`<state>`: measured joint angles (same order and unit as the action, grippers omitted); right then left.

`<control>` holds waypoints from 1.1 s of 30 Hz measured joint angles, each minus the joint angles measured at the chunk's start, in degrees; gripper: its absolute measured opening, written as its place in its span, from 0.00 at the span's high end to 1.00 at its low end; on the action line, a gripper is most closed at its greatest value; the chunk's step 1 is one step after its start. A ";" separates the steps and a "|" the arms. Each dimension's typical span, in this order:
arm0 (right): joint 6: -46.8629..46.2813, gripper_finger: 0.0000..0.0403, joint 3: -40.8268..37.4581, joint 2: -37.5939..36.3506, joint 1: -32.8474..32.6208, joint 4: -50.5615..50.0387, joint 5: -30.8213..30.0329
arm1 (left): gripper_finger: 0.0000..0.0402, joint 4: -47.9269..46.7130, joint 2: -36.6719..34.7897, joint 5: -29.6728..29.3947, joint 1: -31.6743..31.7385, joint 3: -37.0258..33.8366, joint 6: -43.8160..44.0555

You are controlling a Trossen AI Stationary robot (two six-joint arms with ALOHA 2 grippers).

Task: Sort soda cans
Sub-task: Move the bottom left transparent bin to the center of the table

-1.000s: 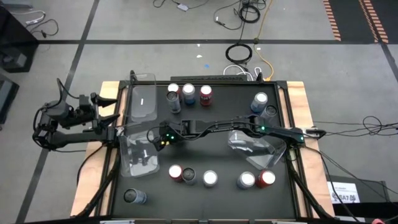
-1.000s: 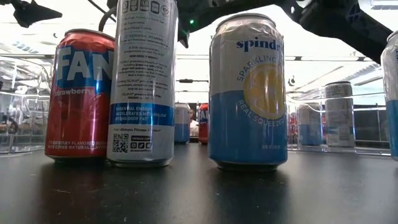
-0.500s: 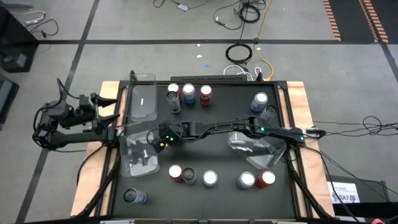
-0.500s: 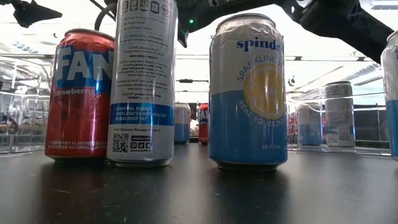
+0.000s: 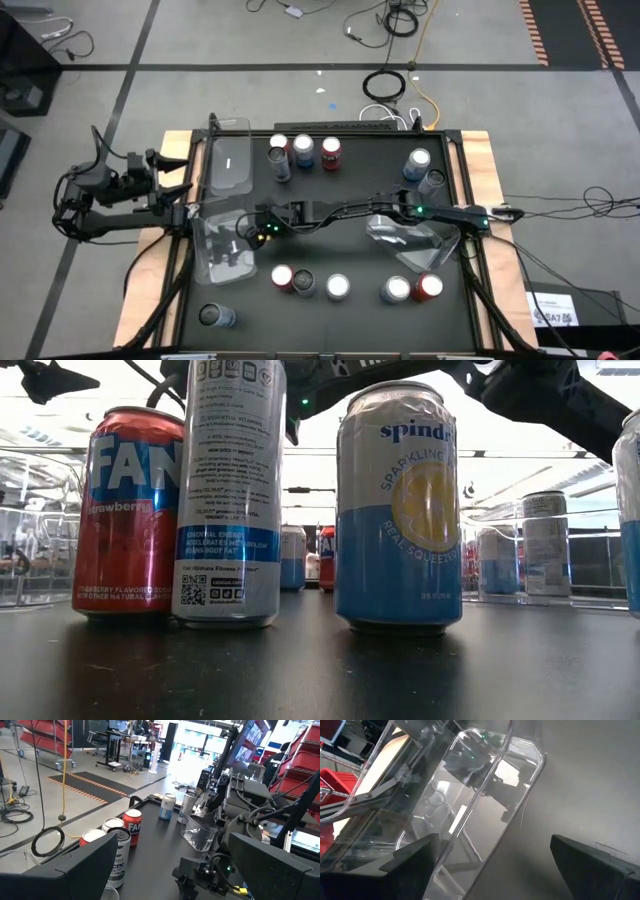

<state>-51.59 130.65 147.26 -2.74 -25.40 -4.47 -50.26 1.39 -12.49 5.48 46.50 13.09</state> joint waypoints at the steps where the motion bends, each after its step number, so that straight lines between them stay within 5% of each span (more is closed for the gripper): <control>1: -0.01 0.09 0.01 0.00 0.00 -0.41 0.00 | 0.03 0.00 0.00 0.00 0.01 0.00 0.01; 13: 0.75 0.44 0.02 -0.38 0.19 1.54 2.07 | 0.03 0.00 0.00 0.00 0.00 0.00 0.01; 33: -1.75 0.75 -0.04 -1.60 1.14 -1.75 4.90 | 0.03 0.02 0.00 0.02 0.01 0.00 0.06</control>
<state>-53.34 130.61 145.67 -1.61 -27.16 0.43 -50.24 1.39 -12.47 5.49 46.50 13.15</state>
